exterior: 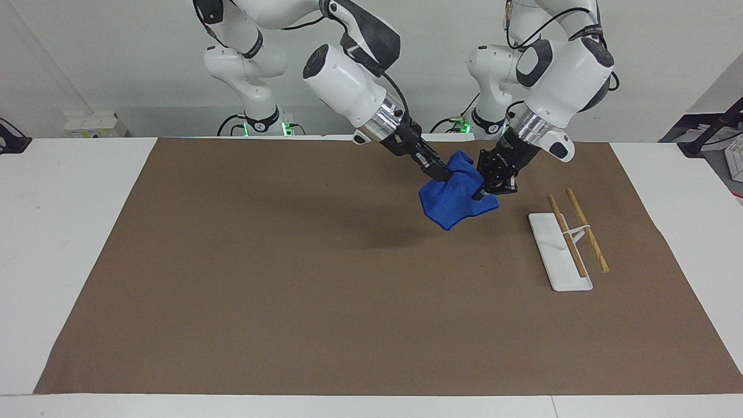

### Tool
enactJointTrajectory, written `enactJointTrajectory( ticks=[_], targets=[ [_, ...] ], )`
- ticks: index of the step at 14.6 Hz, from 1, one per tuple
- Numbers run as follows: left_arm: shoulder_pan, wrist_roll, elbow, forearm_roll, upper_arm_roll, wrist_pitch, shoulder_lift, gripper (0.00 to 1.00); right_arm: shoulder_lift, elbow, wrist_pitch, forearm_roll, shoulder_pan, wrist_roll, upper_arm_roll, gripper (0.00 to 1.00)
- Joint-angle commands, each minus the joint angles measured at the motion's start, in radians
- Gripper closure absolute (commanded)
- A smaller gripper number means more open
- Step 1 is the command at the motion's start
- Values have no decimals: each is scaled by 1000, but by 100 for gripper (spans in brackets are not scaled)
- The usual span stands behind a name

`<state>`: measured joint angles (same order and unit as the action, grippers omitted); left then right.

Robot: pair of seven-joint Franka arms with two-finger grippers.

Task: Right arm passes towel to left arm to hang
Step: 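Grasp the towel with the left gripper next to the right gripper, then open the right gripper and withdraw it while the left gripper holds the towel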

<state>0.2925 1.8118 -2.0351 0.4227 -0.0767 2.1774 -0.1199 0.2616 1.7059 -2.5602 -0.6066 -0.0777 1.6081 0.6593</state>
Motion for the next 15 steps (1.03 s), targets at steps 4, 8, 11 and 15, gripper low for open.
enactJointTrajectory(
  ticks=[4, 8, 11, 15],
  targets=[
    [-12, -9, -19, 21, -2, 35, -12, 100, 13, -12, 1, -4, 12, -10, 8, 0],
    [-54, -104, -22, 19, 0, 108, -6, 100, 4, -5, 6, 1, 12, -146, -6, 0],
    [-130, -242, -22, 19, 0, 124, 0, 100, -71, 90, 3, 13, 13, -473, -59, 0],
    [-194, -437, -48, 19, -2, 122, 2, 100, -149, 220, 67, 45, 13, -904, -193, 0]
  ],
)
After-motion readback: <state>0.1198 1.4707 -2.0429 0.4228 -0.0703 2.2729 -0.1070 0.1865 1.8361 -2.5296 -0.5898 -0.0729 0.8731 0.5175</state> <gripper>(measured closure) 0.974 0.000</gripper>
